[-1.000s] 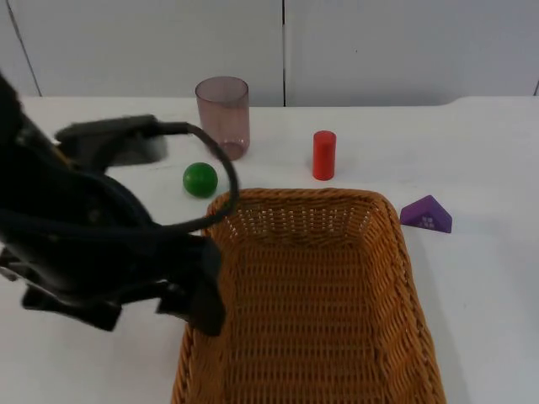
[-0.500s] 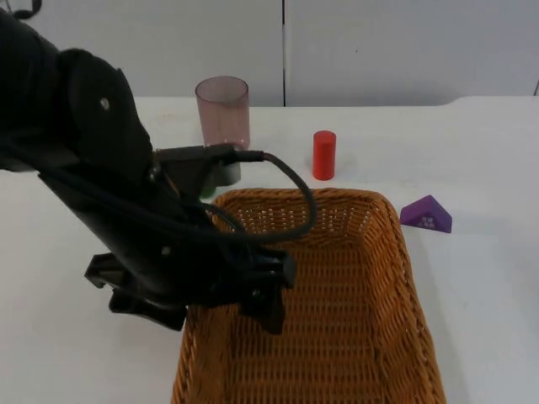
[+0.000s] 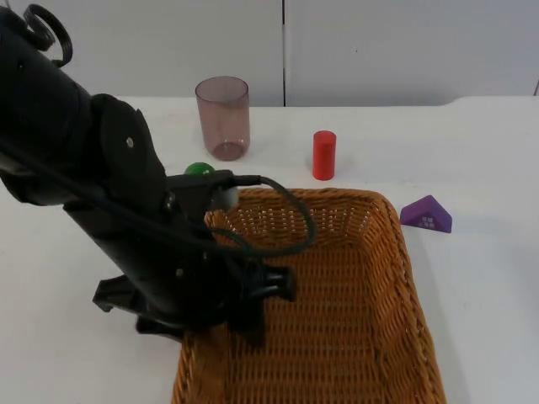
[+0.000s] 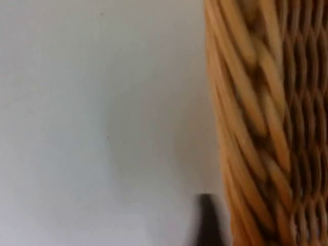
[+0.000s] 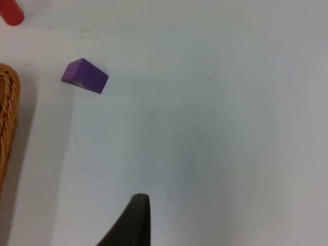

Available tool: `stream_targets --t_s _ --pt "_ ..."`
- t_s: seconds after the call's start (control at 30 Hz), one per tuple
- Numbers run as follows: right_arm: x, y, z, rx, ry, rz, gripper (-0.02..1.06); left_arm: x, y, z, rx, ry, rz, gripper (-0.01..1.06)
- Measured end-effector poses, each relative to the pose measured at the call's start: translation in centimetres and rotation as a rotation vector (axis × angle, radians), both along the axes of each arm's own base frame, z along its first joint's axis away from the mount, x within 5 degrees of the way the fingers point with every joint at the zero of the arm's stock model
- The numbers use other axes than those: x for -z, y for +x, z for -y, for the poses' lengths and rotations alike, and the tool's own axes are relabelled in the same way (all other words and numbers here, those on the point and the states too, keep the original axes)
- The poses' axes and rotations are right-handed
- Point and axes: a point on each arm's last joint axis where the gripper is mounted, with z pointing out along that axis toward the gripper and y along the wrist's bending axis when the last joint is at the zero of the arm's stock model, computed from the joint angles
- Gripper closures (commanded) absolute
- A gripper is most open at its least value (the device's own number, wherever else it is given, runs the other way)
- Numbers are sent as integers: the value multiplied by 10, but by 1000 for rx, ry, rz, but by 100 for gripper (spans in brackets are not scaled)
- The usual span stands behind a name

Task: Pick up the basket with the left hand and place the triangular block into the basket with the right hand.

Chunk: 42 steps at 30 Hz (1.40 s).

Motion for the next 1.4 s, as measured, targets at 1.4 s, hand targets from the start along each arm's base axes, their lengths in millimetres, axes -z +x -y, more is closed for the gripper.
stream_targets --t_s 1.4 --pt "1 -1 -2 -43 -14 -10 1 -96 -20 -141 -19 -238 2 105"
